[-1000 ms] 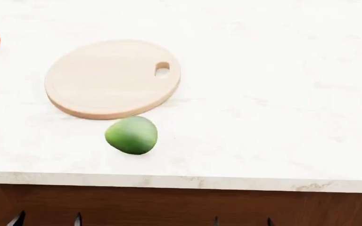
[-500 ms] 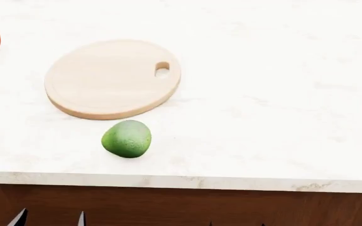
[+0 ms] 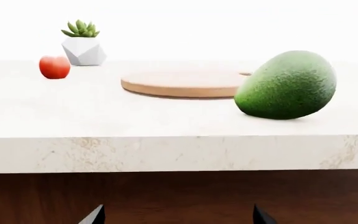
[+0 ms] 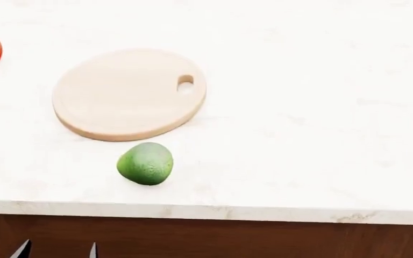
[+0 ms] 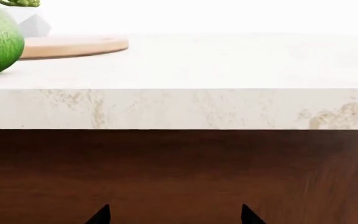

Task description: Place the avocado, onion, tomato and bell pepper on the cutting board.

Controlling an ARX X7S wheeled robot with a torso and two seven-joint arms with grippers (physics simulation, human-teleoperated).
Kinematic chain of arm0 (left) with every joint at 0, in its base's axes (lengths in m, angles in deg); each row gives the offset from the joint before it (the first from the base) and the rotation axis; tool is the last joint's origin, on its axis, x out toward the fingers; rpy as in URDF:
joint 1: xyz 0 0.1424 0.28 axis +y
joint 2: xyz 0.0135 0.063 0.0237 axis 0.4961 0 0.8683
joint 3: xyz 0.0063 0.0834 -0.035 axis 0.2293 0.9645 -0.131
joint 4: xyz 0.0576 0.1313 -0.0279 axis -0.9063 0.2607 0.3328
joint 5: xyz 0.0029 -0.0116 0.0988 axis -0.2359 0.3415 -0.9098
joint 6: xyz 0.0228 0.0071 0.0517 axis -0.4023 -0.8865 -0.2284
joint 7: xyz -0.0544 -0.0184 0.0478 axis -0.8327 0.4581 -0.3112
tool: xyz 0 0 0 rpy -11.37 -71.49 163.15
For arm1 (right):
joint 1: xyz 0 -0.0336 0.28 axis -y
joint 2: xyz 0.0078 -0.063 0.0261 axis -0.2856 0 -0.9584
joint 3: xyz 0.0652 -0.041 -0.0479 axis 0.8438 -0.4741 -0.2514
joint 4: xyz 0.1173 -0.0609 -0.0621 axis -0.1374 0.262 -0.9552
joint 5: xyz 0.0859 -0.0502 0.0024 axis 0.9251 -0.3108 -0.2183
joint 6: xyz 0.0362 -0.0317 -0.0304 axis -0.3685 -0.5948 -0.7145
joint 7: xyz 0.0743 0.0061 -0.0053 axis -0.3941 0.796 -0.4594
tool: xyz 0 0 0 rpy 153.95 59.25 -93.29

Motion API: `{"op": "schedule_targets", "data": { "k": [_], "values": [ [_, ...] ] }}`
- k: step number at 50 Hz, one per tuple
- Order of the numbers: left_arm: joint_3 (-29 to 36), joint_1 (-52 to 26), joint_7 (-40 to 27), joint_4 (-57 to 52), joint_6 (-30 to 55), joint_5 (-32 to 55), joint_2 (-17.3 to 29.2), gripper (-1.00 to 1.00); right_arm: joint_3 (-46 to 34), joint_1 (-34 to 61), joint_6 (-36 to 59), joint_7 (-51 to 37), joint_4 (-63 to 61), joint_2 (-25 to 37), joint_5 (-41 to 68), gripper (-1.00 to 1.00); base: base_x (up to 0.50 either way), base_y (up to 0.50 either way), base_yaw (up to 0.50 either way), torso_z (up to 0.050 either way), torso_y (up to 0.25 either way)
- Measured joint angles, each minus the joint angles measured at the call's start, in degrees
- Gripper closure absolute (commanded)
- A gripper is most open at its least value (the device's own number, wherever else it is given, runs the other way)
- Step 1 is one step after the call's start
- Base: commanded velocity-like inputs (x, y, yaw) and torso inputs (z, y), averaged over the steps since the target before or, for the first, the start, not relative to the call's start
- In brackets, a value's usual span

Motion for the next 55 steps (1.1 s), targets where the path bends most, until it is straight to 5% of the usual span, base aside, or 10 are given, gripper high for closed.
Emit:
{"op": "schedule_targets", "data": {
  "k": [32, 55],
  "values": [
    [1.86, -0.59, -1.81, -1.19, 0.57, 2.06, 2.27, -1.0, -2.38, 0.27, 0.67, -2.13, -0.64, 1.8, 1.78, -1.0, 0.0, 0.0, 0.0, 0.047, 0.066],
    [-6.63, -7.93, -4.35, -35.38, 26.26, 19.93, 12.84, -1.0, 0.56, 5.12, 29.55, -3.3, -36.87, 11.46, 6.18, -1.0, 0.0, 0.07, 0.0, 0.0, 0.0]
  ]
}}
